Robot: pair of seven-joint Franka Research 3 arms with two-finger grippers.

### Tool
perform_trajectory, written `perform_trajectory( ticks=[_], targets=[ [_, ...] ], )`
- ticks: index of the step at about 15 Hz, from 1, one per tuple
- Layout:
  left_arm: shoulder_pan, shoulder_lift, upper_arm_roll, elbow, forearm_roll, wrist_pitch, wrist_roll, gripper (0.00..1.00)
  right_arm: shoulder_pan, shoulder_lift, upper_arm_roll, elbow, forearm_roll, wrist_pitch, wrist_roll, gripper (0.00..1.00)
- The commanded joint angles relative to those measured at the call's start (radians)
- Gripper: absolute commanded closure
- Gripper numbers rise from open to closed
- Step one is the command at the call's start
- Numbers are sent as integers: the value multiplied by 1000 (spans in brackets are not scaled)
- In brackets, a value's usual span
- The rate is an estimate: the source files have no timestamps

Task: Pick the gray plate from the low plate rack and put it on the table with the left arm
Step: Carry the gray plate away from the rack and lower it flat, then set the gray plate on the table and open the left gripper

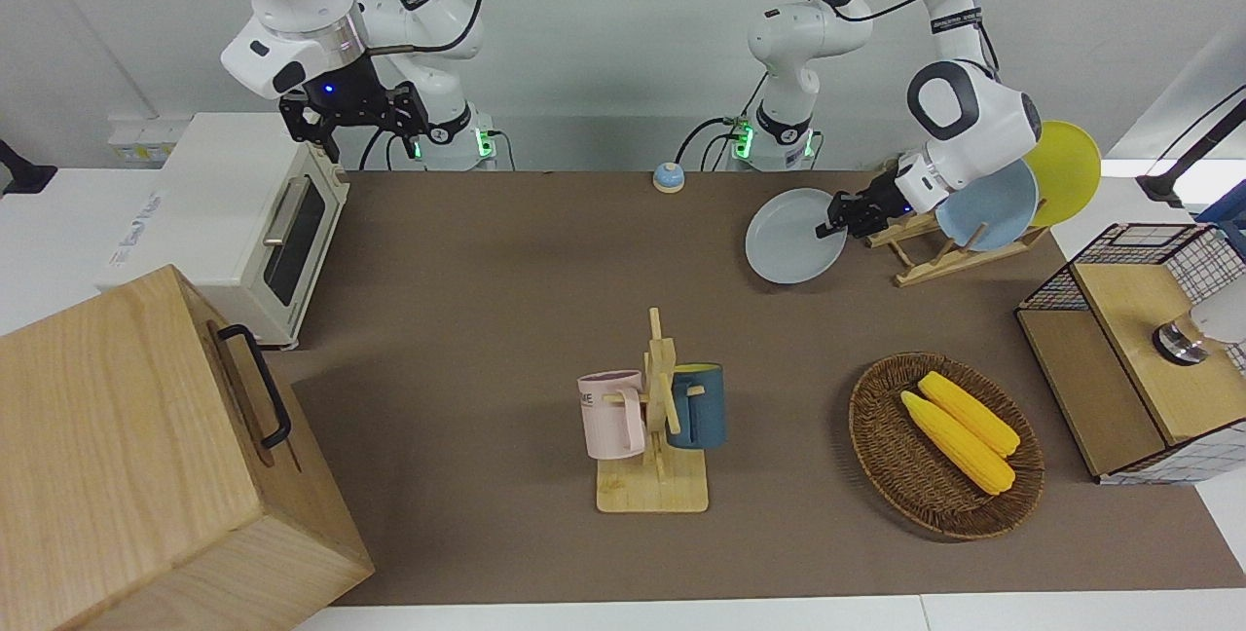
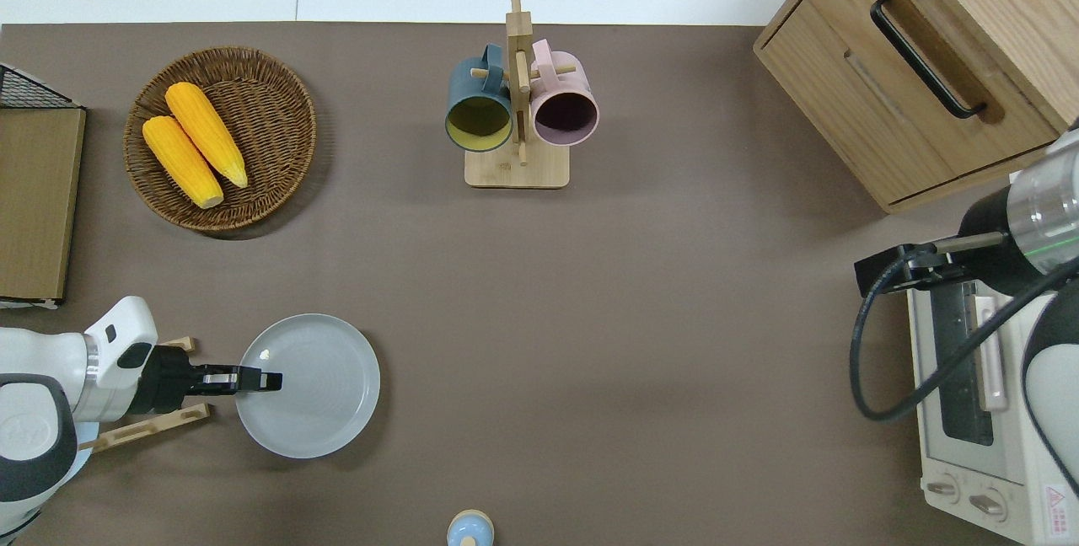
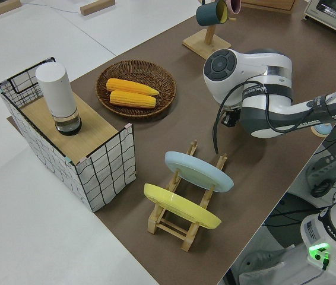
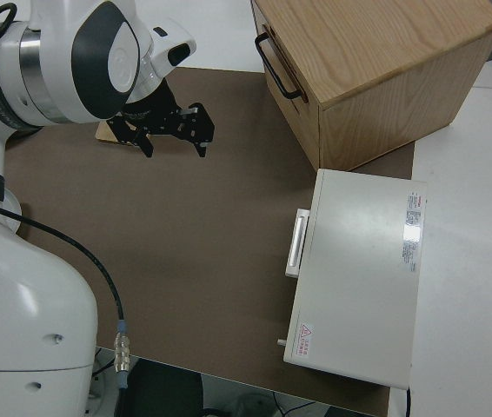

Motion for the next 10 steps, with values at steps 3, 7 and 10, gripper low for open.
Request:
perform_trajectory(
  ticks=[3, 7, 10],
  targets=[
    [-27, 15, 3, -18, -23, 41, 36, 840, -24, -2, 21, 7, -6, -11, 12, 17],
    [-25, 15, 3, -18, -23, 48, 36, 725, -24, -2, 21, 7, -6, -11, 12, 17],
    [-27, 15, 4, -18, -20, 55, 36, 541, -24, -2, 21, 7, -6, -11, 12, 17]
  ],
)
